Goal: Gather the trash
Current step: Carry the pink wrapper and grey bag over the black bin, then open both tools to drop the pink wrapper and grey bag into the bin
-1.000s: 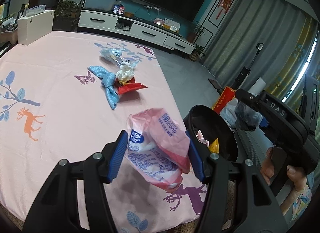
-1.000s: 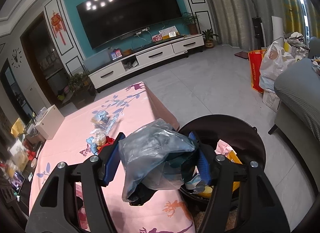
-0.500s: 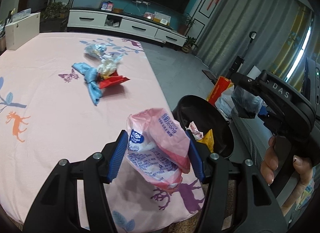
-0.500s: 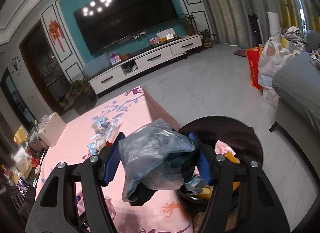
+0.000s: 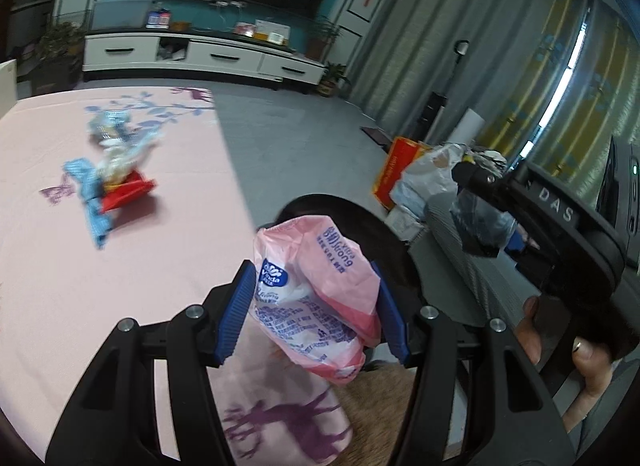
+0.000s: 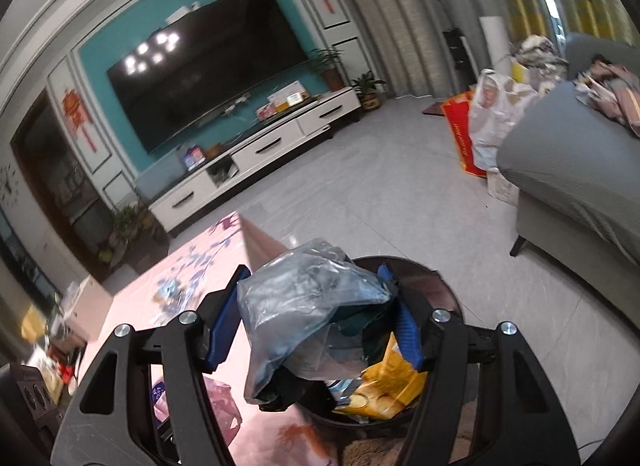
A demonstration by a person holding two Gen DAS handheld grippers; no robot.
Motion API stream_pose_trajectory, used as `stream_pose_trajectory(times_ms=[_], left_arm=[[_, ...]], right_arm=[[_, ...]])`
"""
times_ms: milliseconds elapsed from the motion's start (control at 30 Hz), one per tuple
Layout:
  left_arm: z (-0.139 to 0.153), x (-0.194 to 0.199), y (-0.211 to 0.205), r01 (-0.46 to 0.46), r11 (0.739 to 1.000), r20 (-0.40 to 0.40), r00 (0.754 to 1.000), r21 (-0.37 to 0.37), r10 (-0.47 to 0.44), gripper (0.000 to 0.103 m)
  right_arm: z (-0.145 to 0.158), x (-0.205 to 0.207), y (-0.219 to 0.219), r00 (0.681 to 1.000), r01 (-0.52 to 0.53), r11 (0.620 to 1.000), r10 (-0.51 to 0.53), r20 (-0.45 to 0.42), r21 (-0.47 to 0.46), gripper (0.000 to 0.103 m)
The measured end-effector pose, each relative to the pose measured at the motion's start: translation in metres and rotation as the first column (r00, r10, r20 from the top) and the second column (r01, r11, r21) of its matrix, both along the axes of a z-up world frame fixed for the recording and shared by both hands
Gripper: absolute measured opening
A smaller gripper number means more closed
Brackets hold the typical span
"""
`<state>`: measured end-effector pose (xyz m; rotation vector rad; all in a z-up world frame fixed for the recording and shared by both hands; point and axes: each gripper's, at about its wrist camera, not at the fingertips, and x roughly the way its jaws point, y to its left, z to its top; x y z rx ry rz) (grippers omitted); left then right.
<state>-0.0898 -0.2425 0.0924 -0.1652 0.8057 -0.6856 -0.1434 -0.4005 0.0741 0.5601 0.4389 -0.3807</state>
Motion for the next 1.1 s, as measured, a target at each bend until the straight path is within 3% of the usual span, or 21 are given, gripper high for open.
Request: stream_pose_trajectory(times_ms=[300,800,1100], left_arm=[[-0.019,0.023,-0.05,0.075,0.997,-0.081,0.994,-0.002,-0.075,0.059],[-0.066,0.061,-0.084,0.102,0.993,-0.197,0.976,0.06,-0.088,0.059],[-0.081,0.069,-0.101,0.129,0.988,-0.228,0.968,0.089,-0.106,0.059]], right_arm=[[-0.021,0.001,-0.035,0.999,0.044,0.992,-0.041,-0.03,0.12,0.065],[-0.054,0.031,-0.048,0.988,0.071,0.981,-0.044,-0.149,0.182,0.065],[-0.065,0.04,-0.049,0.982,0.075,0.971,-0.032,-0.188,0.226,0.066]])
